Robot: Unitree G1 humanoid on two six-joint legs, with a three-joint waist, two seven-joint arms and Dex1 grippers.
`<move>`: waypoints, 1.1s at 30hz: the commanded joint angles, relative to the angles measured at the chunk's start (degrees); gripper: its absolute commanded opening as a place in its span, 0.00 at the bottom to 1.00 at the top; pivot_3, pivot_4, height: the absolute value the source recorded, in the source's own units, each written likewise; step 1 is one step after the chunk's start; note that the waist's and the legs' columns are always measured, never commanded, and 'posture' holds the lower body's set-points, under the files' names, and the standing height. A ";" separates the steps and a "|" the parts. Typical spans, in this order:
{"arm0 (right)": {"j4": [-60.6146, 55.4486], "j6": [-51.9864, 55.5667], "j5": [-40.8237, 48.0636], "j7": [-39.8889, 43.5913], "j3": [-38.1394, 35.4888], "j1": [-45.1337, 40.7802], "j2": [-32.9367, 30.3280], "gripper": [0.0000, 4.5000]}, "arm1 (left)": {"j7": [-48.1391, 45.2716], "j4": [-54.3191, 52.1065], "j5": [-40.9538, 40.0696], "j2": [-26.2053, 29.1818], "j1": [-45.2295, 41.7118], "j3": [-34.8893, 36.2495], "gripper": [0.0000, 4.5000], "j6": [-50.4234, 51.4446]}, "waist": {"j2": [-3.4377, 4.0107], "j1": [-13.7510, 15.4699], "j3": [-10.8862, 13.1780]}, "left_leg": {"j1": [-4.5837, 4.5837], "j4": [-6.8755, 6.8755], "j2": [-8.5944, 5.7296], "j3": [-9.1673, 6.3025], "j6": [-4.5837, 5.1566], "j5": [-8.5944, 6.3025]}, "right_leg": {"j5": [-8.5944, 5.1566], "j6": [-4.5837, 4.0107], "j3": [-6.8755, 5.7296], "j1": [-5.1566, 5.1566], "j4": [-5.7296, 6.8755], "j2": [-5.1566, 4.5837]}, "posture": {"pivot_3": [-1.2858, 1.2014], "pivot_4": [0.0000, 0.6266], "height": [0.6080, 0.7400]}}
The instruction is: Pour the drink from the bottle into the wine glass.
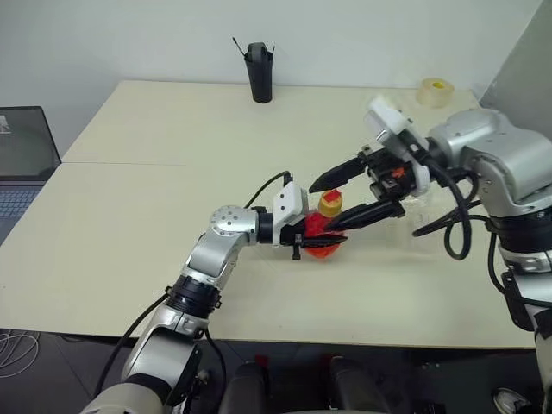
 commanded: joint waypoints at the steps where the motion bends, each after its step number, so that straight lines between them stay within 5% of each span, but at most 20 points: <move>1: -4.34 1.77 1.04 -5.45 -5.34 1.97 -1.09 0.79 | -0.55 1.16 -0.57 -0.31 -2.20 1.30 0.35 -2.16 | 0.00 0.00 0.00 | 0.00 0.00 -0.01 0.01 0.00 0.00 | 0.00 0.00 0.01 0.00 0.00 0.00 | 0.52 0.24 1.00; 14: -31.09 16.49 13.79 -38.68 -23.22 16.72 5.99 0.79 | -0.51 0.93 -0.76 -0.55 -1.83 1.02 0.35 -2.04 | 0.00 -0.06 0.00 | -0.02 -0.02 0.01 0.00 0.00 0.00 | 0.00 0.00 0.03 0.00 0.03 0.06 | 0.52 0.24 1.00; 22: -34.51 18.50 13.20 -52.01 -20.49 19.77 9.85 0.79 | -0.75 2.62 -0.54 -1.19 -2.69 1.07 0.35 -2.85 | 0.00 -0.13 0.00 | -0.02 -0.02 -0.04 0.00 0.00 0.00 | 0.00 0.01 0.03 0.00 0.02 0.11 | 0.52 0.24 1.00; 33: -31.04 13.44 10.18 -54.24 -14.61 22.97 10.80 0.79 | -0.75 2.65 -0.64 -0.95 -2.77 1.33 0.35 -2.96 | 0.00 -0.20 0.00 | -0.01 -0.02 -0.07 0.03 0.00 0.00 | 0.00 0.01 0.06 0.00 0.02 0.17 | 0.52 0.24 1.00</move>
